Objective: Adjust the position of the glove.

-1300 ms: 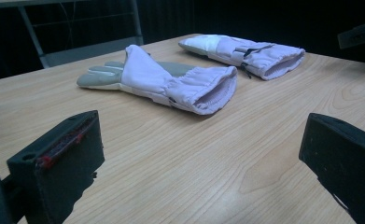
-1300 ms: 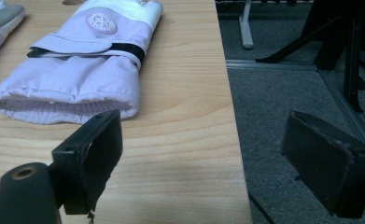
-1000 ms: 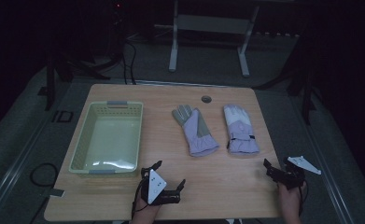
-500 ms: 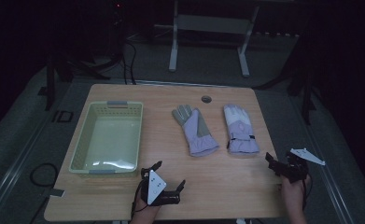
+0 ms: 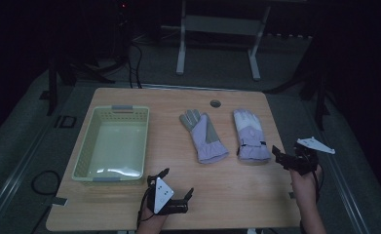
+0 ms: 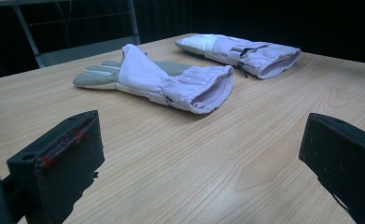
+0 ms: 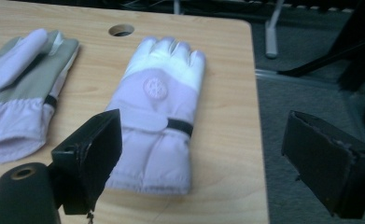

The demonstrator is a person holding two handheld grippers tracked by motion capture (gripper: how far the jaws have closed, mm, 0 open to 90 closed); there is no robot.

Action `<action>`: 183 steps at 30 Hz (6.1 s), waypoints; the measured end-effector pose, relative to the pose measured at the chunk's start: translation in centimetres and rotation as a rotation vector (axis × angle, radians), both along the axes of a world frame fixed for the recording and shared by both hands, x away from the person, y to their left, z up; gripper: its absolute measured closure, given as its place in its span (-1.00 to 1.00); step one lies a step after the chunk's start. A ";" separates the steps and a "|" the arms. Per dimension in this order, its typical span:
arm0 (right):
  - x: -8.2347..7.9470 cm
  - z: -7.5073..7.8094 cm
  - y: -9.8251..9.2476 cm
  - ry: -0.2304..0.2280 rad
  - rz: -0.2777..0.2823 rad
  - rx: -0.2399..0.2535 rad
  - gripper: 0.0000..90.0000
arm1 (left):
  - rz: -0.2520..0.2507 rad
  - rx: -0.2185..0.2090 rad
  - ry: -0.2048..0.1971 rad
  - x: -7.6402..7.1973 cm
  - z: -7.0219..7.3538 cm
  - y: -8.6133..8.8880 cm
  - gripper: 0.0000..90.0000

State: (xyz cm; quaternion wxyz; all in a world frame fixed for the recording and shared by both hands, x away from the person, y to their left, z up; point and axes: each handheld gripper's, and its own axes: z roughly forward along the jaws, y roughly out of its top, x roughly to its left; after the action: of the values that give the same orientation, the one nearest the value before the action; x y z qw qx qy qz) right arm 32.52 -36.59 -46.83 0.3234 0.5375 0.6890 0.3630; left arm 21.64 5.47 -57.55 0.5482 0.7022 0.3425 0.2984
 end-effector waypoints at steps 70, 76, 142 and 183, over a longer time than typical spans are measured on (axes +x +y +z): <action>14.8 -7.0 21.4 0.388 0.342 -0.062 0.03 | -0.016 0.004 -0.010 -0.3 0.0 0.0 -1.00; 14.8 -6.8 21.8 0.432 0.347 -0.043 0.58 | -0.013 0.005 -0.009 -0.3 0.0 0.0 -1.00; 7.8 -1.6 20.2 0.247 0.250 -0.043 0.11 | -0.017 0.008 0.001 -0.1 0.0 -0.1 -1.00; 15.4 -5.7 5.1 0.485 0.161 -0.023 0.41 | -0.013 0.005 0.004 -0.1 0.0 -0.1 -1.00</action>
State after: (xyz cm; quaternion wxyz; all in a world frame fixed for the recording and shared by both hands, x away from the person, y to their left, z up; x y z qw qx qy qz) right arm 47.93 -31.48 -52.50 0.1248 0.5484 0.7912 0.2401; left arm 21.50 5.38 -57.53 0.5475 0.7065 0.3383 0.2942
